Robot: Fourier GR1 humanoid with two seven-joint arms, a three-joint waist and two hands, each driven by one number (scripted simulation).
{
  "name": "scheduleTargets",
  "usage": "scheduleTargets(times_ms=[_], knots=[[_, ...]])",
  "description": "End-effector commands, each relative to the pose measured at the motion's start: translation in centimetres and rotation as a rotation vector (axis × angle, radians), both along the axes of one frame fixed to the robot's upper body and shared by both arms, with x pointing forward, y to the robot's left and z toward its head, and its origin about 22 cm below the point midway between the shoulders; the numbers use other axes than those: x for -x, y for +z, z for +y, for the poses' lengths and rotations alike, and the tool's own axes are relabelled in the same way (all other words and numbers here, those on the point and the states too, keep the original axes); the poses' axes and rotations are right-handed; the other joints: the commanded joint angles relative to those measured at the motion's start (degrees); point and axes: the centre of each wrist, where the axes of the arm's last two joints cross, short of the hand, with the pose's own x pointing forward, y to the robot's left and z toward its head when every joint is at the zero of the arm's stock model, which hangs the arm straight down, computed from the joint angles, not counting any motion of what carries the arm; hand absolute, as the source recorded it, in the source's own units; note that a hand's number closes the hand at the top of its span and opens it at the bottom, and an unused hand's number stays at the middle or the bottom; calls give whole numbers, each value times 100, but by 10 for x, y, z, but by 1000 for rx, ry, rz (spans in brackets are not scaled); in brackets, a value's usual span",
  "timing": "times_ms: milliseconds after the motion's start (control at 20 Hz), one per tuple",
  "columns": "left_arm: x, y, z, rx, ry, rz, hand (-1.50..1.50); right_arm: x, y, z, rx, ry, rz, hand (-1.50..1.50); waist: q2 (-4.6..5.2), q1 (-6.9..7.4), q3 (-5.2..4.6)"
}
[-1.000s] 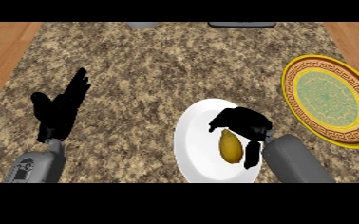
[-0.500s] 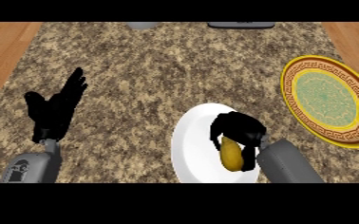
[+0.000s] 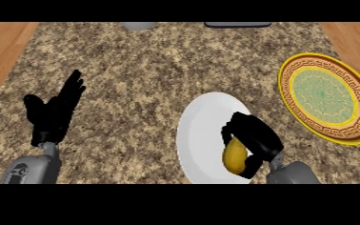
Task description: Pick the lemon from the plate and place it in the plate
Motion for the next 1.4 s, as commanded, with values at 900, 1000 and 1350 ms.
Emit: scheduleTargets(times_ms=[900, 1000, 1350], knots=[[-4, 5, -7, 8, -25, 1, 0, -2, 109, -107, -376, -767, -476, 150, 47, 148, 19], [4, 3, -2, 9, -5, 16, 0, 2, 103, -146, -365, -797, -512, 150, 45, 141, 20], [2, 3, -4, 11, -14, -3, 0, -25, 82, -203, -307, -884, -501, 150, 49, 156, 19]])
